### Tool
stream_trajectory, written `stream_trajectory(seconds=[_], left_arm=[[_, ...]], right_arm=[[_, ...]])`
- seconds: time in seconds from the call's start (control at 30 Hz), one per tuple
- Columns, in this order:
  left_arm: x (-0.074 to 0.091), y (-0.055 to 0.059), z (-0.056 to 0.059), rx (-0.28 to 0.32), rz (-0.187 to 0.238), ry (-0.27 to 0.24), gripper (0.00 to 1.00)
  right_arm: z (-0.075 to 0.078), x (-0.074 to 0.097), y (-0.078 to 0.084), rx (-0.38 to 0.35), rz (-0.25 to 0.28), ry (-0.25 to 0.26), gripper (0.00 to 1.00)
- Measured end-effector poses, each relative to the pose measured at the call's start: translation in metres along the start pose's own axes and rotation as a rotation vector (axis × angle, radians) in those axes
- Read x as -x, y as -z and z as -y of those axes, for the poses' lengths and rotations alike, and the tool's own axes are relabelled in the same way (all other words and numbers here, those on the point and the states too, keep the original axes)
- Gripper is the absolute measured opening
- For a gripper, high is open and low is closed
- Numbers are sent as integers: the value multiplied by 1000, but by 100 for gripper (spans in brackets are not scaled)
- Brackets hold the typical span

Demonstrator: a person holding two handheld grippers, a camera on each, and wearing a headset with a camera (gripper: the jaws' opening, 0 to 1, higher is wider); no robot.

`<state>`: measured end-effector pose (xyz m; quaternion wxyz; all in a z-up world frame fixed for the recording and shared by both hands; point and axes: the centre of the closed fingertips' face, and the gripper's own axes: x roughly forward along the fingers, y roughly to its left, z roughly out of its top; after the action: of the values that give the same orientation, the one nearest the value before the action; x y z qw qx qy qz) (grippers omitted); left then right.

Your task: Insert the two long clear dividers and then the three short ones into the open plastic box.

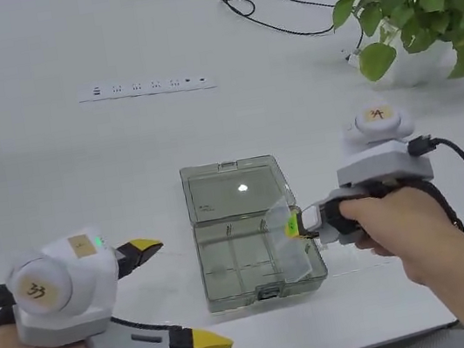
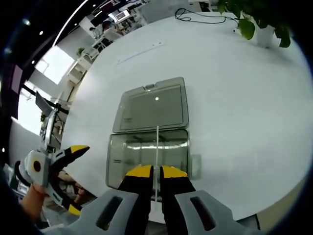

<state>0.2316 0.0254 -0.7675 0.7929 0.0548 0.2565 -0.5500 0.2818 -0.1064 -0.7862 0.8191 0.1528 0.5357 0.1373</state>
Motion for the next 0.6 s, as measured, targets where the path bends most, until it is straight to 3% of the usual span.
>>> stream_trajectory(seconds=[0.6], left_arm=[[1,3,0,16,0,-3,98]], right_arm=[[-1,-4,3,0,-11,1,7]])
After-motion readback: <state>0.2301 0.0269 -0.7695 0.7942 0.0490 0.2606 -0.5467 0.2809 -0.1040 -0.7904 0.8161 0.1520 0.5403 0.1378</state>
